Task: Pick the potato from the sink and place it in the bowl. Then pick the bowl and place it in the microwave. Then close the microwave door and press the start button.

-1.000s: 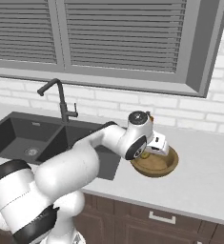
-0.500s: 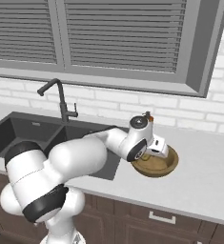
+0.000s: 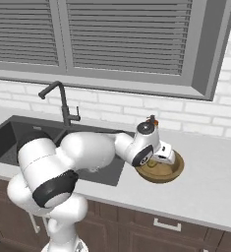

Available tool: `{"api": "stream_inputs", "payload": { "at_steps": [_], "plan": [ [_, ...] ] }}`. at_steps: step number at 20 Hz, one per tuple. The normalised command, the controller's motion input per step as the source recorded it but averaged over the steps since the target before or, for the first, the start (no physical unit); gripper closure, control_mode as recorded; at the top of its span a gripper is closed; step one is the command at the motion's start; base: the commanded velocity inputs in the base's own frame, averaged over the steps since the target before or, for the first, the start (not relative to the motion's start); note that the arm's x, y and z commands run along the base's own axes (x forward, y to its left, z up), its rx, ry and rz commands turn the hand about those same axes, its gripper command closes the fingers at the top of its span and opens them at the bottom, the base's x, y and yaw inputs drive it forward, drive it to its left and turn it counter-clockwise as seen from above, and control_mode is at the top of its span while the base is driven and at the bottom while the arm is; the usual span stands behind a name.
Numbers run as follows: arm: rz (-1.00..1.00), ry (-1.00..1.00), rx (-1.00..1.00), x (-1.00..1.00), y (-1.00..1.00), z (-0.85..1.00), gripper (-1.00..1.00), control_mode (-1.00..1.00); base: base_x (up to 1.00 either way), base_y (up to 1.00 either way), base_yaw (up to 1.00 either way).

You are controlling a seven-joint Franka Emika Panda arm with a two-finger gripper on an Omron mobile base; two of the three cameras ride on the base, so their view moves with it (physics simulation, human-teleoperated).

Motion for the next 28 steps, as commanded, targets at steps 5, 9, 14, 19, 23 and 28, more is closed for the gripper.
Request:
{"api": "stream_inputs", "payload": {
  "at_steps": [5,9,14,19,23,28],
  "plan": [
    [0.00,0.04,0.00,0.09,-0.06,-0.18,1.00,-1.00,0.00,0.00,0.00],
    [0.00,0.00,0.00,0.00,-0.01,-0.19,-1.00,-1.00,0.00,0.00,0.00],
    [0.00,0.00,0.00,0.00,0.00,-0.02,-1.00,-1.00,0.00,0.00,0.00],
    [0.00,0.00,0.00,0.00,0.00,-0.06,-1.00,-1.00,0.00,0.00,0.00],
    [0.00,-0.06,0.00,-0.19,0.00,0.15,-1.00,-1.00,0.00,0.00,0.00],
    [0.00,-0.12,0.00,-0.35,0.22,0.56,-1.00,-1.00,0.00,0.00,0.00]
  ]
}}
